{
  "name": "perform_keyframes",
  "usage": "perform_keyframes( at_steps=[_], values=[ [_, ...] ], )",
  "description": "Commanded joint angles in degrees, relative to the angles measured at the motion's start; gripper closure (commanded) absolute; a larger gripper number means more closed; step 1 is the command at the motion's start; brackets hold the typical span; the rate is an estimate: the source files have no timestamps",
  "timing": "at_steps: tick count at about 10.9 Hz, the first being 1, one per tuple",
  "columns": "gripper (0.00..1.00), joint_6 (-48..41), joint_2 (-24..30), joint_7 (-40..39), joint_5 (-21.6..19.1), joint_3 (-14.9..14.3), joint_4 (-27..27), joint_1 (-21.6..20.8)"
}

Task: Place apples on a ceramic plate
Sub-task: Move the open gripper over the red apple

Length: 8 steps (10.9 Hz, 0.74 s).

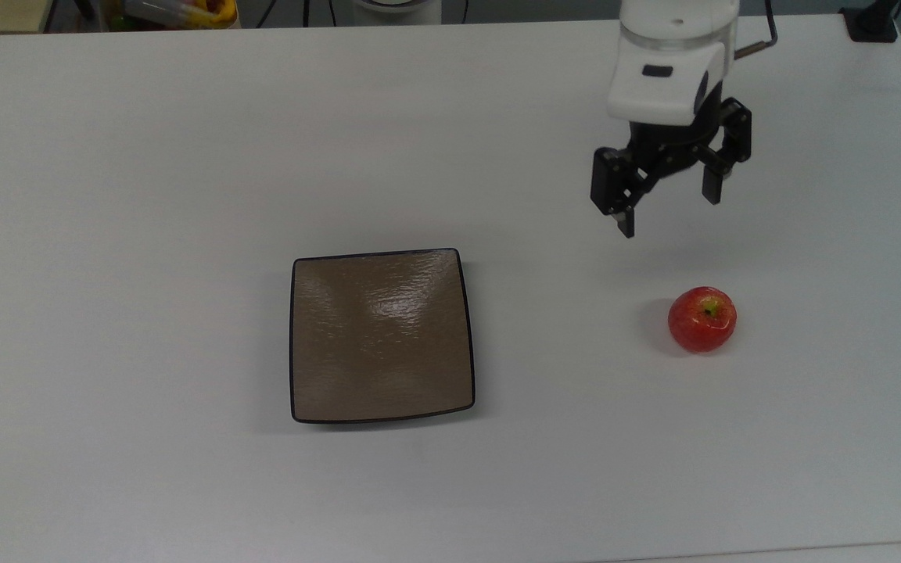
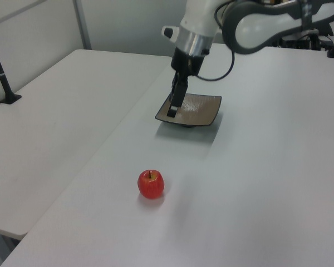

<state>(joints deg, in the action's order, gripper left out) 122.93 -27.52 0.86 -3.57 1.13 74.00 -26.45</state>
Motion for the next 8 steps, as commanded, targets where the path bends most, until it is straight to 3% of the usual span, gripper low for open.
perform_keyframes(
  at_steps=[1,8],
  values=[
    [0.0,3.8,-6.1,1.0,0.6,-0.8,-4.5,-2.7],
    [0.0,12.3,-15.5,2.9,5.5,-0.9,-6.2,-6.1]
  ],
)
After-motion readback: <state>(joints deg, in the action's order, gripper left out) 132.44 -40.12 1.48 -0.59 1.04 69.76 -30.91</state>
